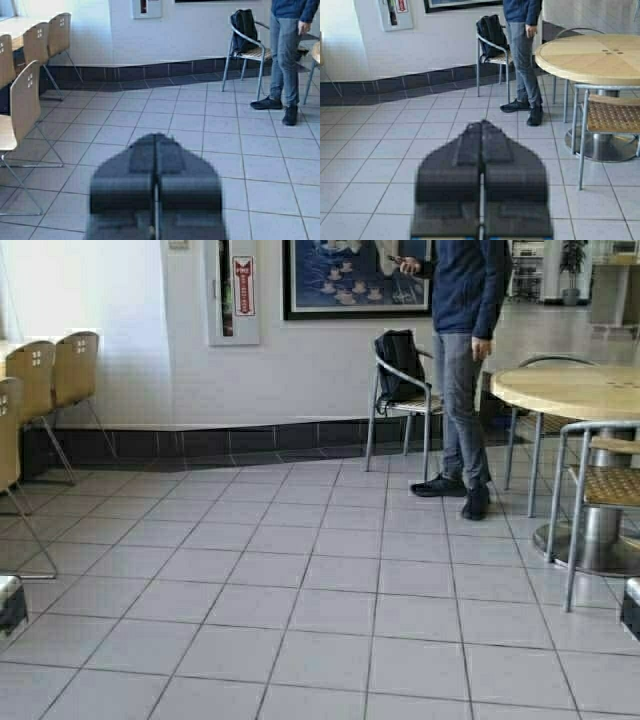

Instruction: Push the chairs under the table

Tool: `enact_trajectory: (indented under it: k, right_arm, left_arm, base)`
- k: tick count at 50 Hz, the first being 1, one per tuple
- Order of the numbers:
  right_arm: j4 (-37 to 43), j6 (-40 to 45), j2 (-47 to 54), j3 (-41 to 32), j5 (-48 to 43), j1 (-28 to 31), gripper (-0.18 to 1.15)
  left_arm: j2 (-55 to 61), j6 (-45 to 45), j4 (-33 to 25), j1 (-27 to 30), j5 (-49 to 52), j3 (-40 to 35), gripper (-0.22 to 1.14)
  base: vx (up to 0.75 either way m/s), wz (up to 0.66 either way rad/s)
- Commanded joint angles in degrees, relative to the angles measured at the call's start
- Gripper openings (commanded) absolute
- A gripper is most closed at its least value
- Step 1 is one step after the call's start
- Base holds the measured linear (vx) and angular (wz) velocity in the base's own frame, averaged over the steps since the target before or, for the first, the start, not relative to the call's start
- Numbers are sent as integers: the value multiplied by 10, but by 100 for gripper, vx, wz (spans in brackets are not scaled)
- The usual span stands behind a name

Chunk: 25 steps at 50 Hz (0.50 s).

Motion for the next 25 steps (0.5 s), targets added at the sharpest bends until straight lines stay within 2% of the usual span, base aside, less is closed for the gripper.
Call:
enact_trajectory:
  k: [1, 14, 25]
  right_arm:
    - [0, -1, 3, -9, -3, 0, 4]
    - [0, -1, 35, -8, -5, 0, 4]
    - [-1, -1, 33, -11, -5, 0, 4]
  left_arm:
    - [5, -1, 2, 0, -4, -4, 3]
    - [9, -5, 2, 0, -4, 1, 3]
    - [9, -6, 2, 0, -5, 0, 3]
  base:
    - [27, 8]
    - [27, 10]
    - [28, 24]
